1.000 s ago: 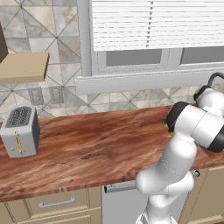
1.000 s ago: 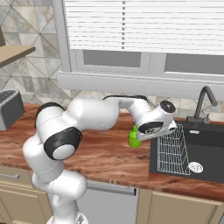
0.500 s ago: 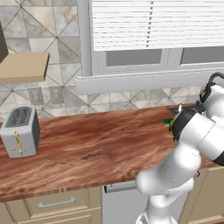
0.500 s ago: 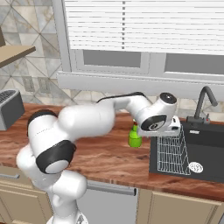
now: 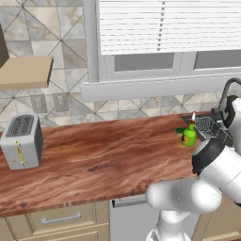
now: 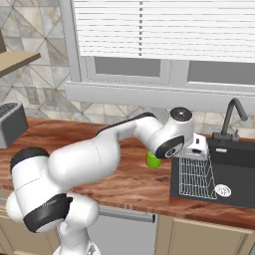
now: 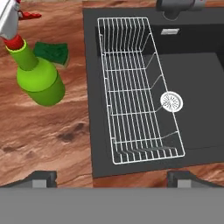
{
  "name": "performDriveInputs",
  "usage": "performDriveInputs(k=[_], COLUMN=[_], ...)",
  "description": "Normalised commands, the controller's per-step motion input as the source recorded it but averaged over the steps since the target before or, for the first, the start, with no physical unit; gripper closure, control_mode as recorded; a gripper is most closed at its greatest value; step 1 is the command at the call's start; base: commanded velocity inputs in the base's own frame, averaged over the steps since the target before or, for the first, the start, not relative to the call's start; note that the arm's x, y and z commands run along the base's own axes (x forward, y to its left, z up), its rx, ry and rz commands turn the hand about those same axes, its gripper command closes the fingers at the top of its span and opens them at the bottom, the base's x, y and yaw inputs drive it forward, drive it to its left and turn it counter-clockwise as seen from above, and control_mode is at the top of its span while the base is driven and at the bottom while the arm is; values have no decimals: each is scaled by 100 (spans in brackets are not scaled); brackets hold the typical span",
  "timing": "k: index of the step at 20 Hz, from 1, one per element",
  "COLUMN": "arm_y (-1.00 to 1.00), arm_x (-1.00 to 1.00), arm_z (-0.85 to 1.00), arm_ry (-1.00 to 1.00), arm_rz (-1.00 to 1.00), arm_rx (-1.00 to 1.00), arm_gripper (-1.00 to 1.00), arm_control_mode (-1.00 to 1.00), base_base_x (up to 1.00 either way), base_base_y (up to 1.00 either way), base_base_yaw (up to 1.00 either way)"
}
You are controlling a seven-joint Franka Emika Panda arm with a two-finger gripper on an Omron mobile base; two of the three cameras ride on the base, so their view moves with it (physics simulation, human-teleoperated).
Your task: Locate and retrieve the sponge and spray from the cabinet. Place them next to the sink.
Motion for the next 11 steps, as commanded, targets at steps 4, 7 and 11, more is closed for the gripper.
performDriveInputs(k=[4,7,11], arm_y=[2,18,57], arm_x=[-50,-30,-30], arm_z=[30,33,34], arm_ry=[-3,2,1], arm_rz=[-26,-27,-20], arm_rx=[-2,-1,0], arm_gripper=[-100,-100,-100], arm_control_mode=[-100,-100,-100], base_base_x=[0,0,0], base_base_y=[0,0,0], base_base_yaw=[0,0,0])
